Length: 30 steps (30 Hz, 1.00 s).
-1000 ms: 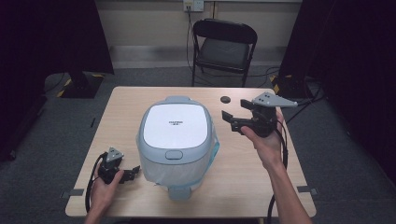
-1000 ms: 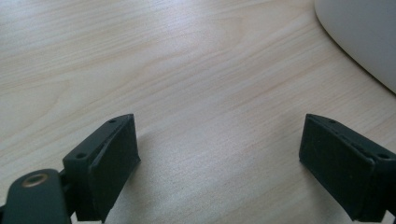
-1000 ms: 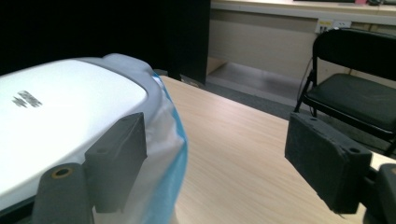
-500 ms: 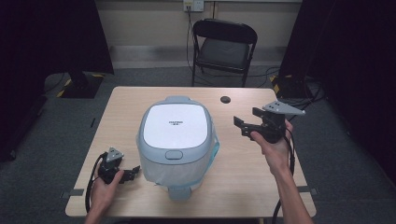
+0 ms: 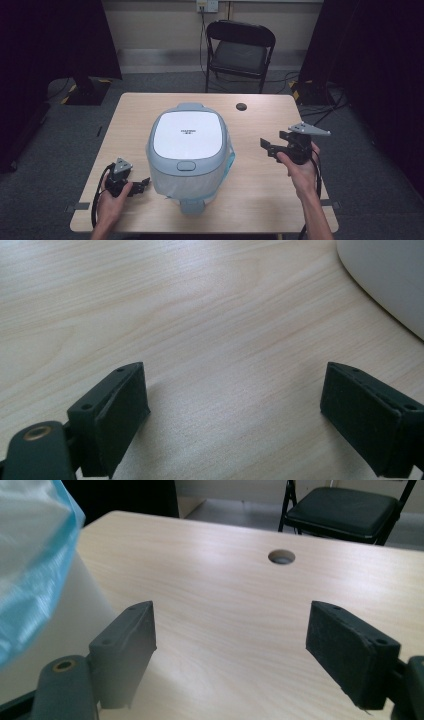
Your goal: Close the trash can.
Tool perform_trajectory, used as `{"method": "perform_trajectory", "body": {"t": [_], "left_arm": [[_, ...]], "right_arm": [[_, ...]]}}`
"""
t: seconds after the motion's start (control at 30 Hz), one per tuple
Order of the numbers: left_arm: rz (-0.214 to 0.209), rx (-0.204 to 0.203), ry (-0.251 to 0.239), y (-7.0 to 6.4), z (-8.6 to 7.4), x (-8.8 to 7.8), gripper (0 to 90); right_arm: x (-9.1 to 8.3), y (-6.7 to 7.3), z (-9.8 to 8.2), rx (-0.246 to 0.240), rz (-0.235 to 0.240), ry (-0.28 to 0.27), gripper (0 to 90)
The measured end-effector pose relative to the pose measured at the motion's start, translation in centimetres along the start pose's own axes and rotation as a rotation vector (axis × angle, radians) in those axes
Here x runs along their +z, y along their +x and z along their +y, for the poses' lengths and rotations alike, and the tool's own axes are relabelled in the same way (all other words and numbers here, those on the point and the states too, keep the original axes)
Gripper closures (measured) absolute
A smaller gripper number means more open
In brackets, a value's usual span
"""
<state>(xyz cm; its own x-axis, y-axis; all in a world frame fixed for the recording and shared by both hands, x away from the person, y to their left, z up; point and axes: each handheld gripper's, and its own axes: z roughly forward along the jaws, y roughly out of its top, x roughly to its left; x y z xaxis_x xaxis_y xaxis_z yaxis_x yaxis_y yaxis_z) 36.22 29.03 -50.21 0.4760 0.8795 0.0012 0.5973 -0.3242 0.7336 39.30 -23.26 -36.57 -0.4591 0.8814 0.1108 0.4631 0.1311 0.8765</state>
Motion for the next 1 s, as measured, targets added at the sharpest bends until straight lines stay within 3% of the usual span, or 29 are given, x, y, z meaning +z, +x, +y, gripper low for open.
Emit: {"method": "perform_trajectory", "body": {"t": [0.67, 0.7, 0.83, 1.0], "left_arm": [[0.0, -0.001, 0.0, 0.0, 0.0, 0.0, 11.1], [0.001, -0.001, 0.0, 0.0, 0.0, 0.0, 11.1], [0.0, -0.001, 0.0, 0.0, 0.0, 0.0, 11.1], [0.0, -0.001, 0.0, 0.0, 0.0, 0.0, 11.1]], "right_arm": [[1.2, -2.6, -7.6, 0.052, -0.074, 0.139, 18.9], [1.3, -3.0, -8.4, 0.049, -0.098, 0.15, 18.5], [1.5, -3.7, -9.4, 0.072, -0.113, 0.17, 18.4], [1.9, -4.1, -10.9, 0.054, -0.182, 0.217, 17.8]]}}
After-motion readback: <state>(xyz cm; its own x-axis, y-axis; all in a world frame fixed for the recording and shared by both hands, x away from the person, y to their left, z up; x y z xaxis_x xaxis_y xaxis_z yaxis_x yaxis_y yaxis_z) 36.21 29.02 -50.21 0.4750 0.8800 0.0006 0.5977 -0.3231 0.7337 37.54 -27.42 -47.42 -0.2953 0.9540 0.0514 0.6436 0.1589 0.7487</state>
